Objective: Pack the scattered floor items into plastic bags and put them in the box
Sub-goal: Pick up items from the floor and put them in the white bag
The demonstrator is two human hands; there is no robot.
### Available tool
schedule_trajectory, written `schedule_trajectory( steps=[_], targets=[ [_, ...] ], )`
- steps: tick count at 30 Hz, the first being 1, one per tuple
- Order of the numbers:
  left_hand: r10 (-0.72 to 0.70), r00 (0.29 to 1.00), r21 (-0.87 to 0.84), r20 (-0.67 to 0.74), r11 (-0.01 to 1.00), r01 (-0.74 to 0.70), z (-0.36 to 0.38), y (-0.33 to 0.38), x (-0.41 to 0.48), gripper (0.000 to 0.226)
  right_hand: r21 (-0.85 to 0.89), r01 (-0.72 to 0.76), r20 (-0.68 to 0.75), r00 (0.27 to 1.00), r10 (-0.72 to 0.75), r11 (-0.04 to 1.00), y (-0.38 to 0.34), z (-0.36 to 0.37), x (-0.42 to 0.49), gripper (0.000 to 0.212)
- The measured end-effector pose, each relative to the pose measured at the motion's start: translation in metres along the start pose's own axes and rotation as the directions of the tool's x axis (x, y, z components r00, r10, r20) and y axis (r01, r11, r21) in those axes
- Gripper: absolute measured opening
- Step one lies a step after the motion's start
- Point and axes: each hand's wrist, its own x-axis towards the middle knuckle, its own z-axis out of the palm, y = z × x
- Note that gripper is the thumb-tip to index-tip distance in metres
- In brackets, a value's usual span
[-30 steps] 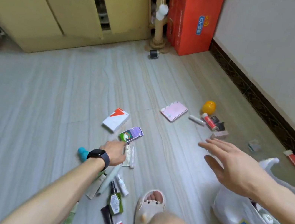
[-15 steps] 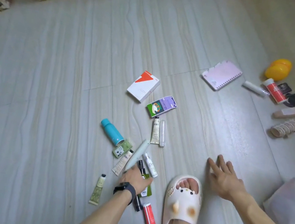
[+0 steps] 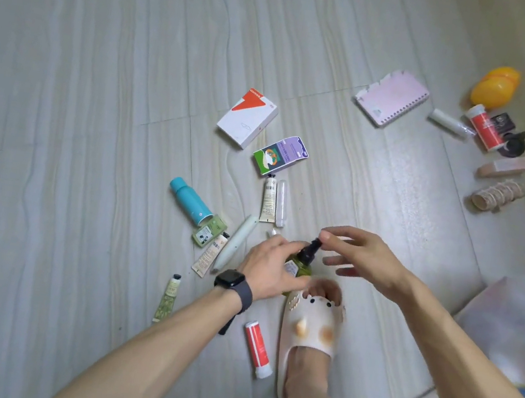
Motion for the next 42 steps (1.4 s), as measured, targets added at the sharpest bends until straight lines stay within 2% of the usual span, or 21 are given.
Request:
schedule_trajectory(
  steps=[3, 8, 10, 12, 14, 15, 17, 18, 20, 22, 24, 29, 32, 34, 38, 42],
  targets=[
    [0.051, 0.998, 0.035, -0.025, 0.998, -0.05, 0.001, 0.016, 0.008, 0.059, 0.034, 0.067, -0.108, 0.992, -0.063, 0.997, -0.007, 0.012, -0.006, 0.024],
    [0.104, 0.994, 0.078, -0.036, 0.992, -0.101, 0.002, 0.013, 0.01, 0.047, -0.194, 0.124, -0.121, 0.981, -0.149, 0.973, 0.005, 0.016, -0.002, 0.015],
    [0.134, 0.99, 0.059, -0.053, 0.99, -0.131, -0.002, 0.005, 0.01, 0.051, -0.172, 0.123, -0.172, 0.973, -0.153, 0.977, 0.008, 0.016, 0.002, 0.015],
    [0.115, 0.986, -0.035, -0.118, 0.992, -0.12, -0.011, -0.011, 0.013, 0.05, -0.11, 0.133, -0.229, 0.961, -0.155, 0.985, 0.011, 0.012, 0.005, 0.013],
    [-0.076, 0.944, -0.174, -0.321, 0.985, 0.02, -0.022, -0.039, 0.022, 0.043, -0.056, 0.151, -0.308, 0.938, -0.16, 0.987, 0.014, 0.003, 0.007, 0.011],
    [-0.23, 0.884, -0.226, -0.407, 0.963, 0.147, -0.028, -0.057, 0.027, 0.039, -0.048, 0.156, -0.353, 0.921, -0.163, 0.987, 0.015, -0.002, 0.006, 0.01],
    [-0.475, 0.772, -0.195, -0.422, 0.879, 0.435, -0.038, -0.093, 0.035, 0.033, -0.059, 0.154, -0.42, 0.893, -0.164, 0.986, 0.014, -0.014, 0.003, 0.009],
    [-0.529, 0.763, -0.106, -0.372, 0.84, 0.532, -0.04, -0.11, 0.035, 0.033, -0.062, 0.147, -0.441, 0.883, -0.16, 0.987, 0.013, -0.019, 0.001, 0.008],
    [-0.561, 0.786, 0.041, -0.26, 0.807, 0.589, -0.038, -0.136, 0.036, 0.042, -0.056, 0.139, -0.465, 0.873, -0.149, 0.989, 0.012, -0.028, -0.003, 0.007],
    [-0.578, 0.788, 0.018, -0.212, 0.804, 0.594, -0.032, -0.148, 0.036, 0.052, -0.057, 0.128, -0.479, 0.867, -0.14, 0.99, 0.013, -0.034, -0.006, 0.007],
    [-0.588, 0.777, -0.003, -0.226, 0.798, 0.603, -0.025, -0.149, 0.036, 0.05, -0.059, 0.115, -0.492, 0.861, -0.129, 0.992, 0.013, -0.037, -0.008, 0.006],
    [-0.525, 0.821, 0.006, -0.226, 0.842, 0.54, -0.03, -0.138, 0.028, 0.022, -0.133, 0.099, -0.493, 0.857, -0.152, 0.986, 0.0, -0.048, -0.02, 0.01],
    [-0.478, 0.84, 0.052, -0.256, 0.861, 0.506, -0.043, -0.112, 0.024, 0.023, -0.273, 0.108, -0.486, 0.842, -0.234, 0.956, -0.022, -0.068, -0.039, 0.014],
    [-0.43, 0.86, 0.007, -0.275, 0.894, 0.449, -0.055, -0.085, 0.023, 0.025, -0.424, 0.102, -0.476, 0.82, -0.317, 0.9, -0.044, -0.087, -0.06, 0.018],
    [-0.239, 0.923, -0.173, -0.302, 0.966, 0.193, -0.078, -0.003, 0.024, 0.031, -0.632, 0.066, -0.455, 0.776, -0.438, 0.772, -0.085, -0.122, -0.126, 0.021],
    [0.006, 0.958, -0.259, -0.286, 0.962, -0.084, -0.092, 0.099, 0.019, 0.036, -0.636, 0.083, -0.544, 0.657, -0.522, 0.767, -0.09, -0.144, -0.208, 0.019]
  ],
)
